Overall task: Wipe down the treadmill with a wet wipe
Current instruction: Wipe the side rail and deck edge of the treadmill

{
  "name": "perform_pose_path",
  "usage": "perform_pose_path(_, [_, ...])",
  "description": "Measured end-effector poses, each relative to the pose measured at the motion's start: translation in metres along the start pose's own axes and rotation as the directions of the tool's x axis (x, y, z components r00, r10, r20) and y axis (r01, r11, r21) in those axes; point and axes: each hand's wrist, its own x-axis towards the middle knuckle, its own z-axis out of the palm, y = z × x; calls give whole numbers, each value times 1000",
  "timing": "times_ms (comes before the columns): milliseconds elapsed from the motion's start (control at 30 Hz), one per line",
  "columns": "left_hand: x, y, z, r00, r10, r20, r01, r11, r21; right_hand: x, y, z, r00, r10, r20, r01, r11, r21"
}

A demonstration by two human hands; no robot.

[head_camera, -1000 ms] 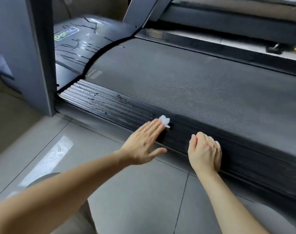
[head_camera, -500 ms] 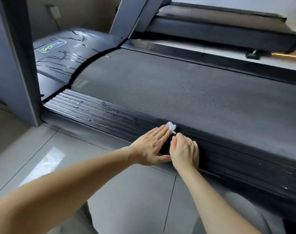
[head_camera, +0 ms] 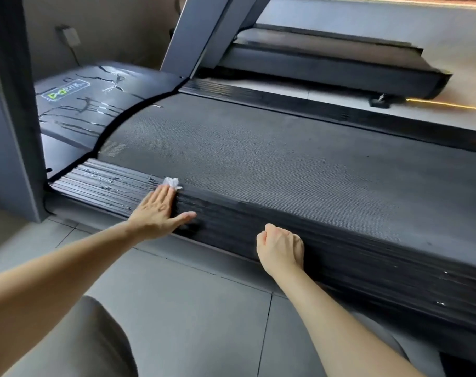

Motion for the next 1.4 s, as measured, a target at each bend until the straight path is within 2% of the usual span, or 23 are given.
perform_pose_path(100, [9, 60, 11, 987, 162, -13, -162, 987, -8, 0, 0, -1, 1000, -22, -1, 22, 999, -42])
perform_pose_path(233, [11, 153, 26, 941, 332, 63, -327, 942, -74, 2, 4, -1, 999, -35, -27, 34, 998, -61])
perform_pose_path(333, [13, 151, 33, 929, 362, 72, -358, 932, -65, 2, 5, 4, 999, -32, -31, 30, 997, -72])
perform_pose_path(400, [22, 121, 31, 952, 303, 37, -302, 953, -36, 2, 5, 8, 999, -26, -32, 23, 996, -90])
perform_pose_path(533, [37, 30, 12, 995, 91, -31, -91, 996, -16, 1, 4, 12, 998, -11, -65, 3, 993, -115])
perform_pose_path(633, [37, -33, -7, 992, -125, -10, 124, 992, -24, 2, 2, 13, 998, -10, -63, 2, 992, -124])
perform_pose_path(700, [28, -36, -10, 983, -181, 17, 182, 982, -44, 3, 2, 13, 998, -1, -66, -7, 992, -126])
perform_pose_path(767, [11, -4, 2, 995, -92, 24, 93, 993, -71, 2, 3, 13, 999, 4, -55, -12, 991, -133])
perform_pose_path(833, [-12, 42, 18, 996, 89, 6, -88, 993, -84, 2, 1, 14, 999, 9, -36, -15, 988, -154])
perform_pose_path(900, [-34, 80, 28, 966, 258, 25, -256, 964, -65, 4, -1, 12, 999, 23, -32, -27, 987, -160])
perform_pose_path(967, [-48, 86, 33, 942, 334, 42, -331, 942, -53, 4, -4, 8, 998, 56, -28, -60, 986, -154])
perform_pose_path(1033, [-55, 66, 31, 939, 344, 23, -344, 939, -24, 4, -10, 6, 996, 82, -22, -84, 988, -131])
perform_pose_path(1100, [-59, 33, 26, 958, 287, -6, -287, 958, -4, 3, -26, 9, 999, 29, -35, -32, 995, -97])
perform_pose_path(1233, [-48, -61, 7, 998, 50, -35, -51, 999, -6, 14, -82, 22, 980, -198, -31, 198, 980, -11])
perform_pose_path(1300, [-42, -114, -6, 995, -92, -38, 92, 996, -11, 20, -103, 32, 974, -227, 2, 227, 974, -5])
perform_pose_path(1400, [-40, -165, -14, 966, -255, -49, 255, 967, -22, 22, -113, 44, 971, -236, -40, 235, 971, -41])
